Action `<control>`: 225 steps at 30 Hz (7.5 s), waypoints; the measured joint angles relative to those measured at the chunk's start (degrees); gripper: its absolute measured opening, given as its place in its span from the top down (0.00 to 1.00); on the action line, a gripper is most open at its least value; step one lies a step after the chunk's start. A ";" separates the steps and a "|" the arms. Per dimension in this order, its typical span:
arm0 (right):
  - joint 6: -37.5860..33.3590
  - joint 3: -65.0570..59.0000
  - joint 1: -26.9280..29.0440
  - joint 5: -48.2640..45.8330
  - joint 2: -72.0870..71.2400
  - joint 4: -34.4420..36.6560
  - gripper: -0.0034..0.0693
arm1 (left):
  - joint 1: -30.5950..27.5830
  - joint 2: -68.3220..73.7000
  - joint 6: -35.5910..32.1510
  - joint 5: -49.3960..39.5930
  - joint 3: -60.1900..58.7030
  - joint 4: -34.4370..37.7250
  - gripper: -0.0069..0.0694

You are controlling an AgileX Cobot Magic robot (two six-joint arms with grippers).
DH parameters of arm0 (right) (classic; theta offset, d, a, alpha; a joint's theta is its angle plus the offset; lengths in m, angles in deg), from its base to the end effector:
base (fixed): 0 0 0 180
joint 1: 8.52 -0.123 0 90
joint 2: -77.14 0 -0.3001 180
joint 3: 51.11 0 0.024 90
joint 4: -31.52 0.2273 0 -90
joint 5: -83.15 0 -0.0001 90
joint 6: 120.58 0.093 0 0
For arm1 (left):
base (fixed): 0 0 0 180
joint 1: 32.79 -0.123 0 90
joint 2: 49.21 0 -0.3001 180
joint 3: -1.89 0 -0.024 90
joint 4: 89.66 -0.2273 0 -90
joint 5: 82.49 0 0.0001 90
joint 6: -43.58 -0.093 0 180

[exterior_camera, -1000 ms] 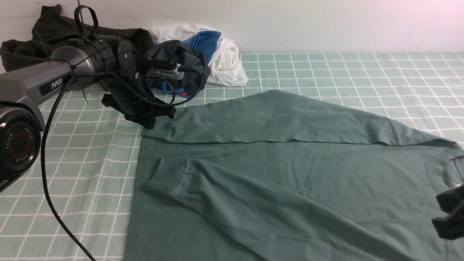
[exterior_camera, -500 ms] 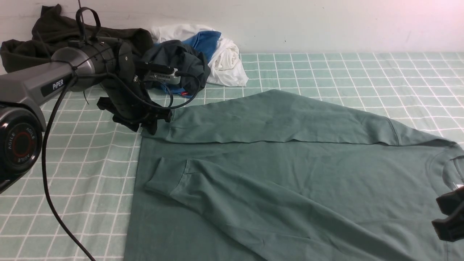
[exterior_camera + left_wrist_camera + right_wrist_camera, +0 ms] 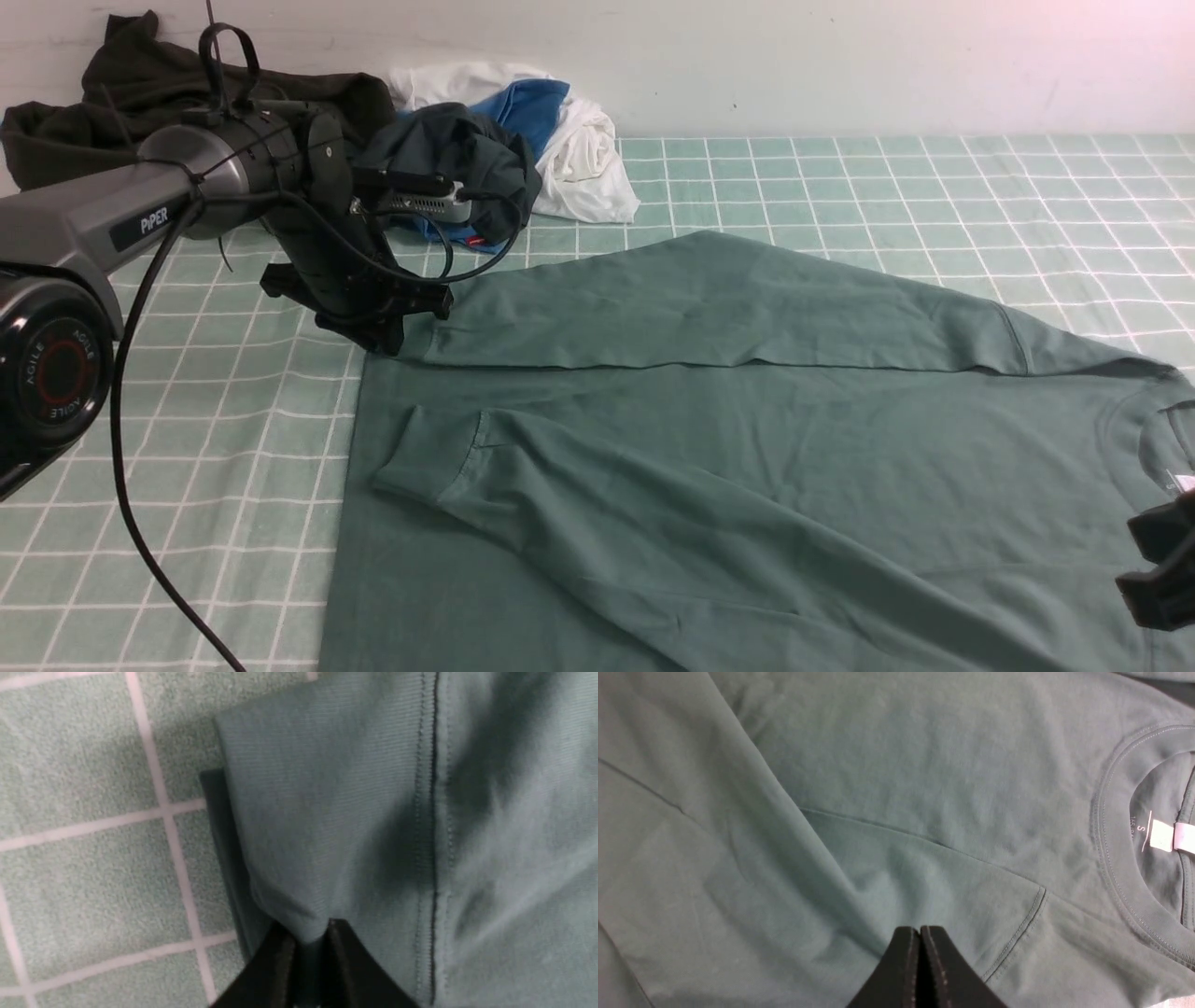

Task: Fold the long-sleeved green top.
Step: Use the left arm to clamp the cuff farthest from it, then use the left arm to drag and drop the cuff onto the cuff closest to the left arm, then use both arms simultaneously to clamp the lower edge of the clothing fabric, then use both arms to drag the lower edge of the fabric forward and fold it over the upper edge, then use the right arm to clamp the right edge of the fabric

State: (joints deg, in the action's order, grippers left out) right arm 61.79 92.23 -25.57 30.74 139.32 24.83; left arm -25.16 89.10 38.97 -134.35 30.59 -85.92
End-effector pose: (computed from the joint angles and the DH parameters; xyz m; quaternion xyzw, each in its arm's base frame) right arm 0.1296 0.0308 0.2961 -0.1464 0.9562 -0.0111 0.2533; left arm 0.4709 -0.0679 0.1809 0.0895 0.9825 -0.0328 0.1601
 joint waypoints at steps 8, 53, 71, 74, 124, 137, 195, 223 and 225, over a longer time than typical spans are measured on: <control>0.00 0.00 0.00 -0.32 0.00 0.00 0.97 | 0.27 -3.47 -0.25 -1.02 0.00 0.08 0.87; -1.05 1.91 -9.36 -12.89 -1.73 -0.41 0.97 | 14.43 -49.25 -7.89 9.57 -62.36 11.76 0.45; -9.97 9.85 -9.46 -19.08 -1.73 10.26 0.97 | 41.84 -52.08 -20.31 2.25 -73.86 0.25 0.29; -10.17 9.85 -9.46 -18.83 -1.73 10.26 0.97 | 44.50 -52.08 -20.32 5.22 -75.54 0.10 0.29; -41.78 2.24 -9.53 -18.53 4.54 19.73 0.87 | 46.03 -61.73 -8.27 -11.38 -71.55 -9.74 0.90; -55.92 -17.00 -9.60 6.21 12.38 7.76 0.37 | 46.03 -61.73 -8.28 -8.93 -71.55 -9.74 0.90; -42.50 48.11 6.07 8.39 61.65 4.50 0.90 | 3.28 -8.63 -22.88 -6.64 -1.82 -12.16 0.89; -25.02 48.55 -0.11 17.10 67.97 21.22 0.46 | 7.60 -9.34 -1.11 -16.80 5.21 -15.12 0.73; -22.61 48.55 1.38 20.83 68.39 20.75 0.46 | 7.78 -11.15 -1.00 -17.67 5.09 -15.12 0.81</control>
State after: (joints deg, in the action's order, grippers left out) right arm 39.17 140.78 -24.18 51.57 207.71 45.58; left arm -17.38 77.95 37.97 -152.02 35.68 -101.05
